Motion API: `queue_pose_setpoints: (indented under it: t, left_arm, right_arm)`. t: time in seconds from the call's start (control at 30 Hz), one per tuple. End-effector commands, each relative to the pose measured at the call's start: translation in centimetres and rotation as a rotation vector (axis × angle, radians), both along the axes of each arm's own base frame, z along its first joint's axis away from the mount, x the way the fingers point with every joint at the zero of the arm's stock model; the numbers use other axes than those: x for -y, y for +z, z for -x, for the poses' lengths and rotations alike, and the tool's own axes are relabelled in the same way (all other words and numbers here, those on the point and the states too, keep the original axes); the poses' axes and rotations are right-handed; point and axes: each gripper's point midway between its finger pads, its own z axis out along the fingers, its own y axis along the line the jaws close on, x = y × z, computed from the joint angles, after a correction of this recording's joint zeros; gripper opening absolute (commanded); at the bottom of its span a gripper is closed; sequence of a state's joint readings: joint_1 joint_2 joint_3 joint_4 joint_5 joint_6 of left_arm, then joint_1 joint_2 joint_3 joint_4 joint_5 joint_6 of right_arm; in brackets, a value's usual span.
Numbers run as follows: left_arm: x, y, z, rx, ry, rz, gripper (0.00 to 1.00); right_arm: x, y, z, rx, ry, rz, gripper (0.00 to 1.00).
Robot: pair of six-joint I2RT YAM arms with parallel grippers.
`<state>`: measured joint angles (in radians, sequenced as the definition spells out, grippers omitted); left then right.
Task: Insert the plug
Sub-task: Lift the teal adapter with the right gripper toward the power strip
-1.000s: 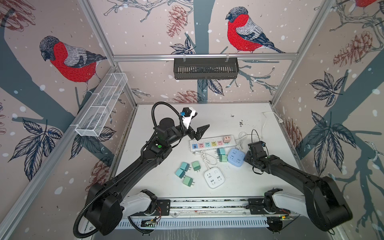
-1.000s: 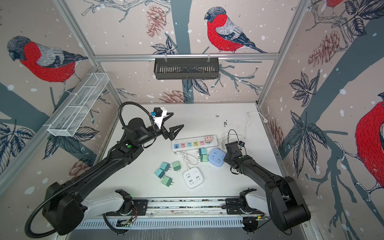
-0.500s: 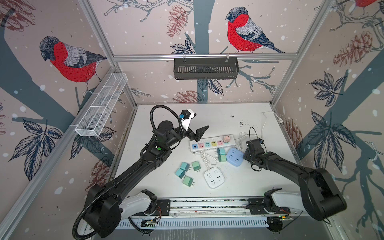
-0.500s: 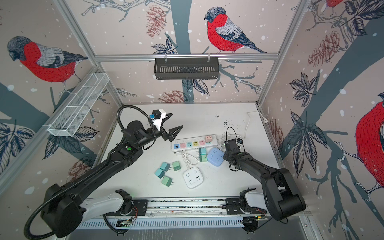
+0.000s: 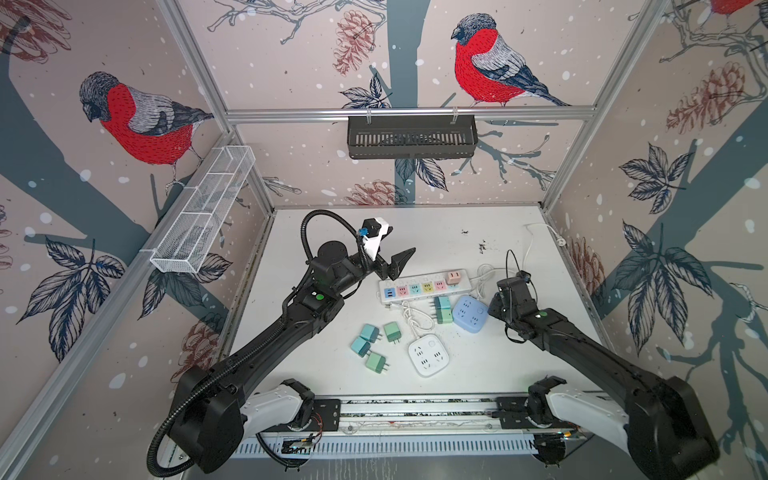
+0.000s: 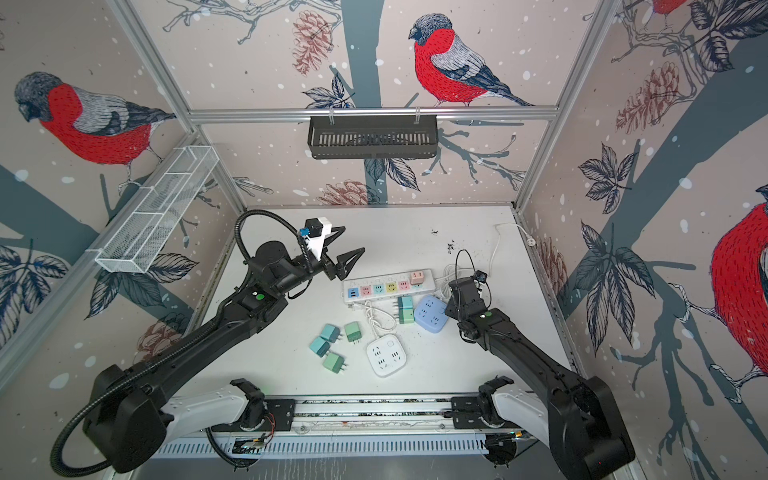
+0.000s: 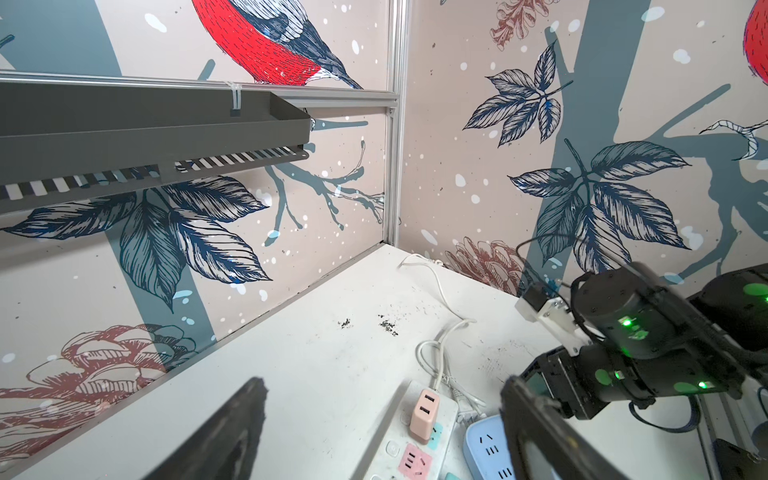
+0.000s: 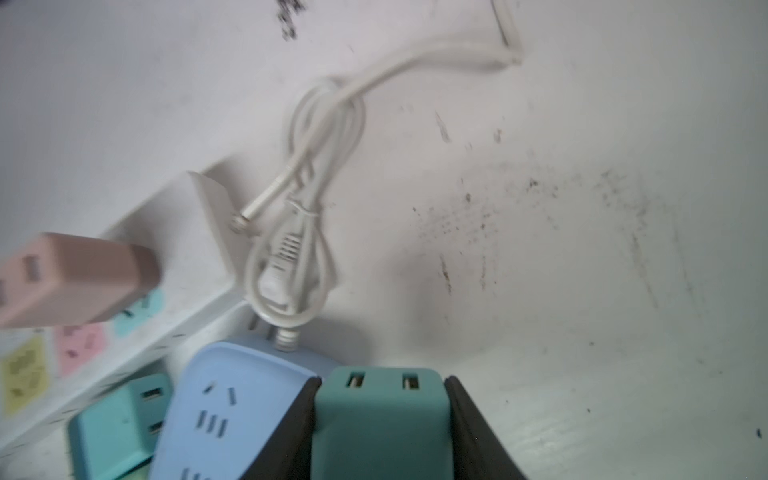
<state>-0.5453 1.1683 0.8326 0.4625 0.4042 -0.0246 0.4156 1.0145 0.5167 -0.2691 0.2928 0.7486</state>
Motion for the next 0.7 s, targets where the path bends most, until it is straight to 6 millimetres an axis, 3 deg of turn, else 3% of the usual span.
queue_pose_setpoints:
  t: [0.0,0.13,0.23,0.3,0.47,0.53,0.67]
  left_arm:
    - [0.7,1.7,1.1,0.088,-0.07,0.004,0.87]
    - [1.5,1.6,2.0,0.095,-0.13,-0.012,0.83]
    - [1.8,1.5,1.9,0.087,-0.133,-0.025,0.81]
    - [1.9,1.4,1.9,0.076,-0.141,-0.034,0.78]
    - [2.5,1.2,2.4,0.078,-0.176,-0.049,0.73]
    - [2.8,1.1,2.4,0.069,-0.191,-0.06,0.71]
    - [3.0,1.1,2.9,0.071,-0.214,-0.073,0.67]
  right_arm:
    - [-0.7,4.8,-0.6,0.164,0.042,0.049,0.27]
    - [-2.3,11.3,-0.5,0.364,0.071,0.097,0.06]
    - [-3.2,14.0,0.0,0.45,0.075,0.16,0.02]
    - [-4.9,15.4,0.4,0.528,0.12,0.213,0.01]
    - [-8.2,17.0,1.9,0.66,0.191,0.404,0.0]
    - [-8.6,17.3,2.3,0.693,0.189,0.483,0.0]
    - [-12.1,16.8,2.1,0.729,0.456,0.485,0.0]
